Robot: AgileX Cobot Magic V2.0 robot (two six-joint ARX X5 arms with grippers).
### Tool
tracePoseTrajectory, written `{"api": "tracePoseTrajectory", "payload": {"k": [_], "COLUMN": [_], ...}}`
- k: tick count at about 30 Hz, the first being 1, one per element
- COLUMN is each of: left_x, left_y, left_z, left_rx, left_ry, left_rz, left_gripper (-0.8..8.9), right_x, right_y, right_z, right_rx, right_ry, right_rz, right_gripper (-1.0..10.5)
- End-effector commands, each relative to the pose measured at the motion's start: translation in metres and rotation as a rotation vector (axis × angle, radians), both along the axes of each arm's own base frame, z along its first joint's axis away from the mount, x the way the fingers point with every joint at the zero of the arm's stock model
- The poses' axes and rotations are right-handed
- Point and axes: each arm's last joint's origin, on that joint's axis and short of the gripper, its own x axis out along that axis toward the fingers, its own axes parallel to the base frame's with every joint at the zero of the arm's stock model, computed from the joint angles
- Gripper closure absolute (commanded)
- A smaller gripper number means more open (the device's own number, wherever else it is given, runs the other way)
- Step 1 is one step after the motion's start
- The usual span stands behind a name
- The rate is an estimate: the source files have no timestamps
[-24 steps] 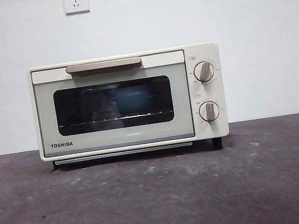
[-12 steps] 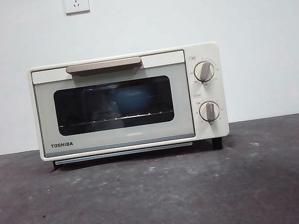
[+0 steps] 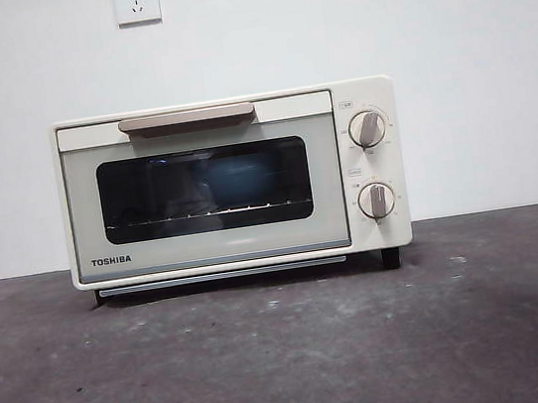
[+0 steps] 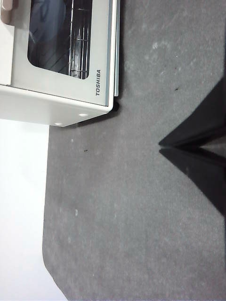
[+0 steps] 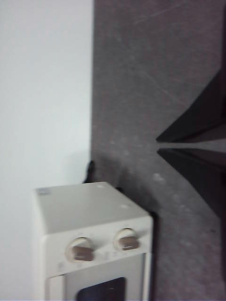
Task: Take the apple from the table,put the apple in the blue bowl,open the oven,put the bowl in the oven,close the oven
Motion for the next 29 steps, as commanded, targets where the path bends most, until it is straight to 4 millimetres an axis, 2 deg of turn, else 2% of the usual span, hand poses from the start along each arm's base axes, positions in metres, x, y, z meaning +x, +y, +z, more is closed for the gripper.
{"api": "tracePoseTrajectory", "payload": {"k": [1,5,29], "left_x": [0.0010,0.0010,0.0010], "left_y": [0.0001,0.0001,0.0001], "left_z": [-0.0080,-0.0080,-0.0080], "left_rx": [-0.008,-0.008,-0.008], "left_ry": [0.025,0.025,0.025], "left_rz": [0.001,0.001,0.001], "left_gripper": [8.06,8.06,8.06], "right_x": [0.0000,-0.0011,-0.0009], "right_y": [-0.0002,-0.0003,-0.0002], "right_z": [-0.0078,-0.0167,-0.0145], "right_rx": [-0.006,-0.008,0.018], "right_ry": [0.067,0.160,0.141], "right_rz": [-0.004,-0.007,-0.007], "right_gripper": [9.4,9.4,9.4]}}
